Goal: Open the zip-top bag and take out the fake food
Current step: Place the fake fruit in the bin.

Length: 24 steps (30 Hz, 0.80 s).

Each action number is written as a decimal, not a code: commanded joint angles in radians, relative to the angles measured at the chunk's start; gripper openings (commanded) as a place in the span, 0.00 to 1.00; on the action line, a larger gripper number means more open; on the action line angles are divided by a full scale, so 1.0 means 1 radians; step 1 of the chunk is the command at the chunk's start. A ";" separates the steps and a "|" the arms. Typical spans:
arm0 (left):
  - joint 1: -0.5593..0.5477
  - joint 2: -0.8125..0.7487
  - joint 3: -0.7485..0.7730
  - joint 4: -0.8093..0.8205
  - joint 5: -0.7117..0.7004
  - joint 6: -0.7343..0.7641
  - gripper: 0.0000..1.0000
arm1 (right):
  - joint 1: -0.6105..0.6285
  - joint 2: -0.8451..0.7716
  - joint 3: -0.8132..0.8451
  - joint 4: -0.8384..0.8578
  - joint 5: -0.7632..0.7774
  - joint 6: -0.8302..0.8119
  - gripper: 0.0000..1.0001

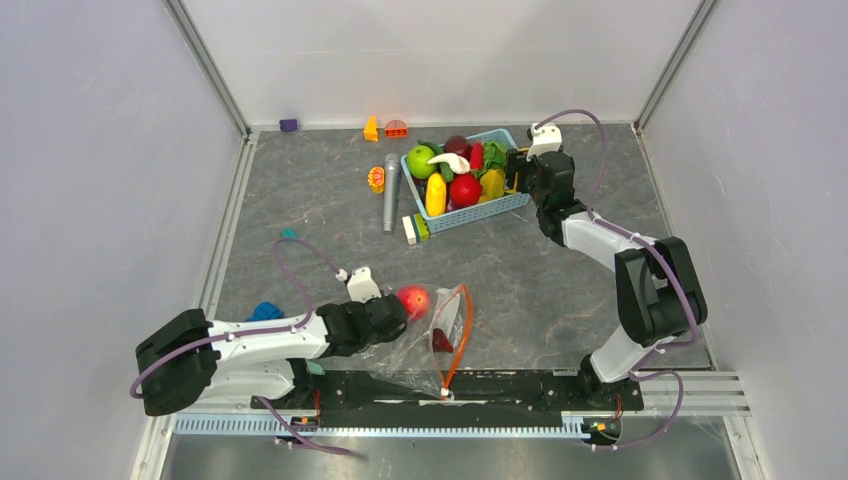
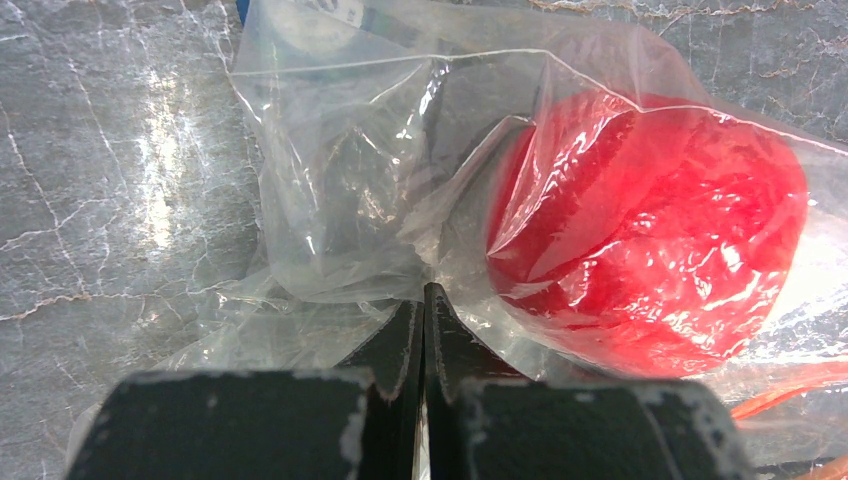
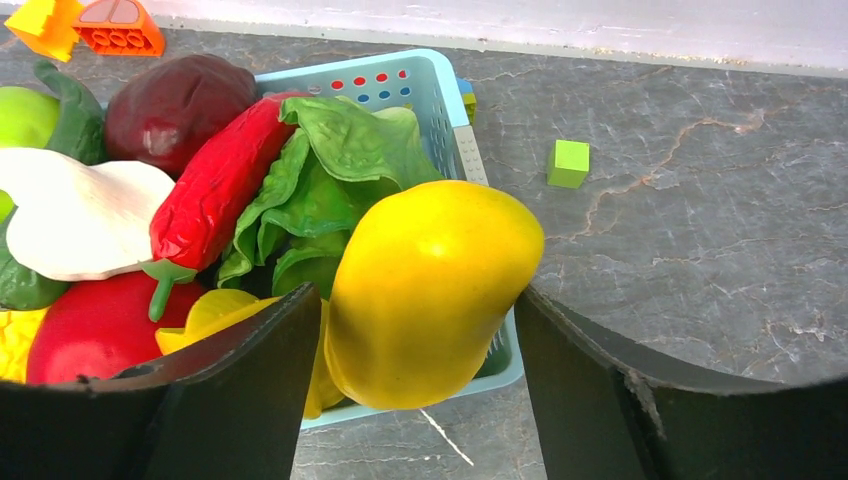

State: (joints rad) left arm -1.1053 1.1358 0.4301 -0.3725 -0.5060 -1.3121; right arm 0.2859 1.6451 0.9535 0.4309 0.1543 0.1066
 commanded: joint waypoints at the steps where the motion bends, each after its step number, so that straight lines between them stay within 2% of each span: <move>1: 0.004 -0.008 0.010 -0.032 -0.026 -0.004 0.02 | 0.000 -0.036 0.034 0.028 -0.021 0.001 0.72; 6: 0.004 -0.007 0.011 -0.032 -0.025 -0.004 0.02 | -0.001 -0.029 0.033 0.031 -0.027 -0.013 0.51; 9: 0.003 -0.004 0.012 -0.031 -0.025 -0.001 0.02 | -0.001 -0.028 0.015 0.046 -0.031 -0.024 0.42; 24: 0.003 0.012 0.028 -0.030 -0.022 0.009 0.02 | -0.001 0.043 -0.022 0.060 -0.016 -0.031 0.32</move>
State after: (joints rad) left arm -1.1053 1.1366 0.4313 -0.3733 -0.5056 -1.3117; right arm 0.2859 1.6711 0.9508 0.4629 0.1356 0.0814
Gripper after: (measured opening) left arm 0.026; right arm 0.628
